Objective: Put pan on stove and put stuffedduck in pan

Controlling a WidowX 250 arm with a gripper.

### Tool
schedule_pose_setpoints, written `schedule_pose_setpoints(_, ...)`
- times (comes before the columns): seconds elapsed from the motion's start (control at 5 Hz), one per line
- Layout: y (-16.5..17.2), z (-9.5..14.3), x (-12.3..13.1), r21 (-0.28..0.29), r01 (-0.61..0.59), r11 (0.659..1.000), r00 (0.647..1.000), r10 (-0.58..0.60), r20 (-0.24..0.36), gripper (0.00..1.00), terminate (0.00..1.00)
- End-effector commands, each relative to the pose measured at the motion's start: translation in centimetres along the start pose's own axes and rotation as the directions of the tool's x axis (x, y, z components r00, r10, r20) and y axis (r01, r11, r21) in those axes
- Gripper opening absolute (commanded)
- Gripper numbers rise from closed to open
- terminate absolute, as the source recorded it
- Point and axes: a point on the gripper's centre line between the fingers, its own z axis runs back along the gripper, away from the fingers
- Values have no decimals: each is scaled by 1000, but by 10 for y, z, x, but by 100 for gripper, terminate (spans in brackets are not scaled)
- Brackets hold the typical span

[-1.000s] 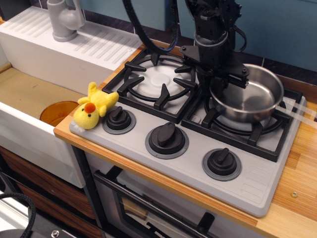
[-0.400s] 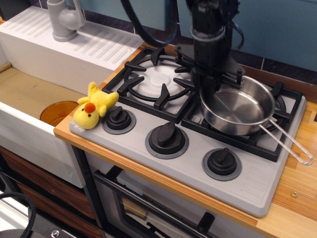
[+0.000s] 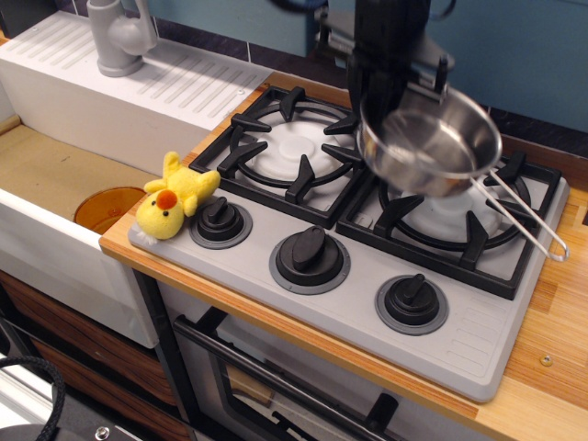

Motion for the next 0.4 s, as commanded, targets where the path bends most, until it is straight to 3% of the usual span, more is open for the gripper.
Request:
schedule_pose_setpoints(0.0,43,40,36,40,61,997,995,-64,75,0,0)
schedule_pose_setpoints(0.2,66,38,42,49,79,996,994,-82,66,0,0)
